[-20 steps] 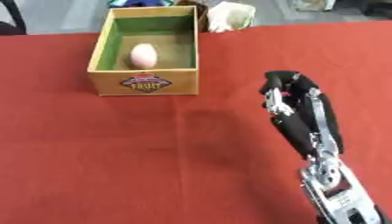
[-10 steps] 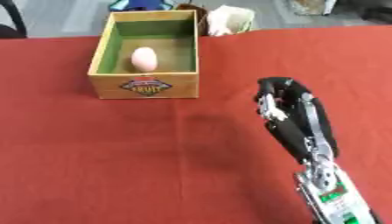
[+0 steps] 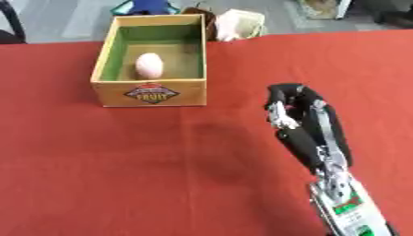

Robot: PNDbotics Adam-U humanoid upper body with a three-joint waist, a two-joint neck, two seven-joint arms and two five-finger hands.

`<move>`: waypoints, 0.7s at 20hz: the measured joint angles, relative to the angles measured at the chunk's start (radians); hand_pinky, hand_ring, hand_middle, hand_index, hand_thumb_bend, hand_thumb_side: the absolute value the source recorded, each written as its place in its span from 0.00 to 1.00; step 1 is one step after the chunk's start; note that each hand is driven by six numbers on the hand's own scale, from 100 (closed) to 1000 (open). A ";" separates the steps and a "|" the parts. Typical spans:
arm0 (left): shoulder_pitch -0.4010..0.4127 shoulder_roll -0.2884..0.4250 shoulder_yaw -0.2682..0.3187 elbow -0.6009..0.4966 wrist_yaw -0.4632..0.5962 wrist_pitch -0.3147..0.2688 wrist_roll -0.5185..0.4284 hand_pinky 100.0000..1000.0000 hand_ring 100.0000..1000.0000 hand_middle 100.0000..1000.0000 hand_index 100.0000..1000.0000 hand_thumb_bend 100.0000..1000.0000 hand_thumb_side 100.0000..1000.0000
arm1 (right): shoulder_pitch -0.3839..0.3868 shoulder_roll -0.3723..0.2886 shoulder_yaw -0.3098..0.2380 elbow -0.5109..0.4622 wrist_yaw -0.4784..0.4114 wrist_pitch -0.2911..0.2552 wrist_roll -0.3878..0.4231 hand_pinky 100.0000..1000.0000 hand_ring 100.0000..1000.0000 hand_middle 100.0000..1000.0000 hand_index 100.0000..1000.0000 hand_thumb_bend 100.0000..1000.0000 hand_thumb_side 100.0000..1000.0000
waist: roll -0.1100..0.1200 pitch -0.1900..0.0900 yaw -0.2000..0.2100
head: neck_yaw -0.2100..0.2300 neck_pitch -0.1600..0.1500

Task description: Pick up objects on the table and place them in the box.

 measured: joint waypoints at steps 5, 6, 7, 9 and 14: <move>-0.001 0.000 0.000 0.000 -0.003 0.000 0.001 0.39 0.41 0.31 0.45 0.00 0.64 | 0.000 0.002 0.000 0.000 0.000 -0.001 0.001 0.40 0.51 0.43 0.63 0.00 0.43 | -0.001 -0.006 -0.001 | -0.006 0.000; -0.001 0.000 0.000 0.000 -0.003 0.000 0.002 0.39 0.41 0.31 0.45 0.00 0.64 | -0.001 0.004 0.000 0.000 0.000 -0.001 0.002 0.40 0.51 0.43 0.63 0.00 0.43 | -0.002 -0.008 -0.001 | -0.007 0.000; -0.001 0.000 0.000 0.000 -0.003 0.000 0.002 0.39 0.41 0.31 0.45 0.00 0.64 | -0.001 0.007 0.000 0.000 0.000 -0.001 0.002 0.40 0.51 0.43 0.63 0.00 0.43 | -0.003 -0.010 -0.001 | -0.007 0.000; -0.001 0.000 0.000 0.000 -0.004 -0.001 0.003 0.39 0.41 0.31 0.45 0.00 0.64 | -0.001 0.010 0.000 0.000 0.000 -0.001 0.002 0.40 0.51 0.43 0.63 0.00 0.43 | -0.006 -0.012 -0.001 | -0.009 0.001; -0.001 0.000 0.001 0.000 -0.007 -0.003 0.006 0.39 0.41 0.31 0.45 0.00 0.63 | -0.001 0.012 -0.003 0.000 0.000 -0.001 0.001 0.40 0.51 0.43 0.63 0.00 0.43 | -0.007 -0.018 -0.003 | -0.023 0.010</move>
